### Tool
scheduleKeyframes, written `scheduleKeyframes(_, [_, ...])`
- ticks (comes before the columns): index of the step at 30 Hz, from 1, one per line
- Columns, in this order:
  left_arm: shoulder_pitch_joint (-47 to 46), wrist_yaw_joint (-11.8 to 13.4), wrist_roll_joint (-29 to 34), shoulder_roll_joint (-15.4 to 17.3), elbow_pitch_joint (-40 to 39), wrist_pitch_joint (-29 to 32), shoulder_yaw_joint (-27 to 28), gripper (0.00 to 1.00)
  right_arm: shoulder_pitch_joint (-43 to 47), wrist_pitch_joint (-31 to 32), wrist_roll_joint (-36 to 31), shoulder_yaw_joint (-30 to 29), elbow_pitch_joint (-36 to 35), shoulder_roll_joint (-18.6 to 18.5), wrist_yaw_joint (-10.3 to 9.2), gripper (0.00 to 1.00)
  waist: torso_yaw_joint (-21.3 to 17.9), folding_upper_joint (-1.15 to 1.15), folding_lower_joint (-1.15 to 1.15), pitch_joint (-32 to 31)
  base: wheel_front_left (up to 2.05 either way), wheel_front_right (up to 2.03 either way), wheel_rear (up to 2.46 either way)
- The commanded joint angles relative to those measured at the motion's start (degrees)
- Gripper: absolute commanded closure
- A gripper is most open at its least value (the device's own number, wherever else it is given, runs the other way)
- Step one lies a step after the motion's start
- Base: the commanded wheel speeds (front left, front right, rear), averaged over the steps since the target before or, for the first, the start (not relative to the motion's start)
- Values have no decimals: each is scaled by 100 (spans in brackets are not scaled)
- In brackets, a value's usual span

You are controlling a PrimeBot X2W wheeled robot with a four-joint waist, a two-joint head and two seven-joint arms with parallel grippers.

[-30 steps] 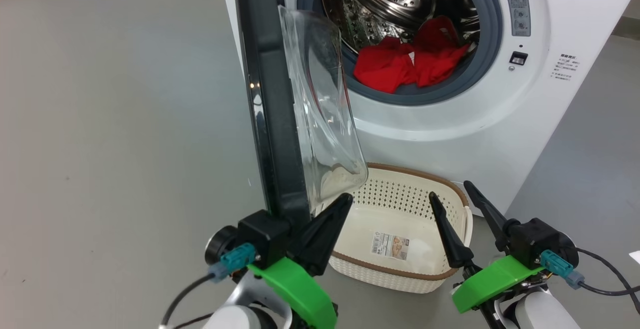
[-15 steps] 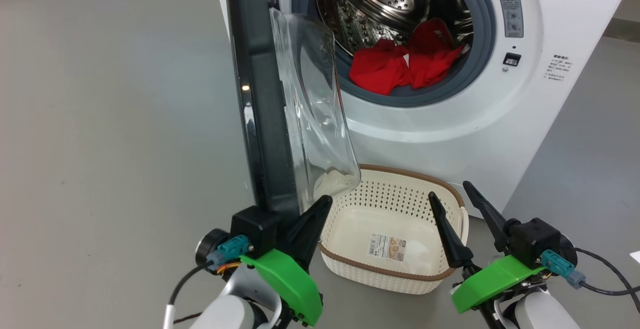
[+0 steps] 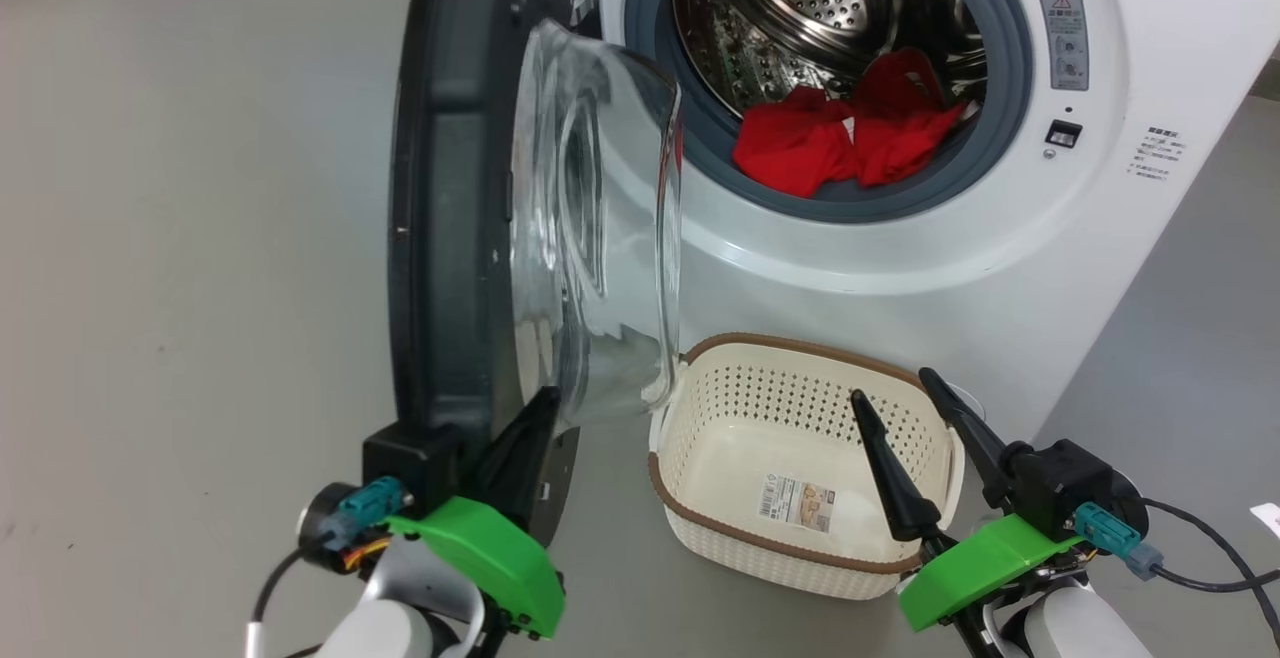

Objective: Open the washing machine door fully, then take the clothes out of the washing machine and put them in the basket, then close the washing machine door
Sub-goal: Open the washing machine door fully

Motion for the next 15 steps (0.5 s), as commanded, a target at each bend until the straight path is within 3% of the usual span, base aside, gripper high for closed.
scheduleKeyframes(1, [-74,109,3,214,-116,-60,324,100,-60,-37,-7,99,-124,19,35,0,35,0,0,10,0,0,0])
scheduleKeyframes(15, [-30,544,-10,614,-154,-306,875,100,-101,-37,-78,143,-130,19,35,0,-24,0,0,123,0,0,0])
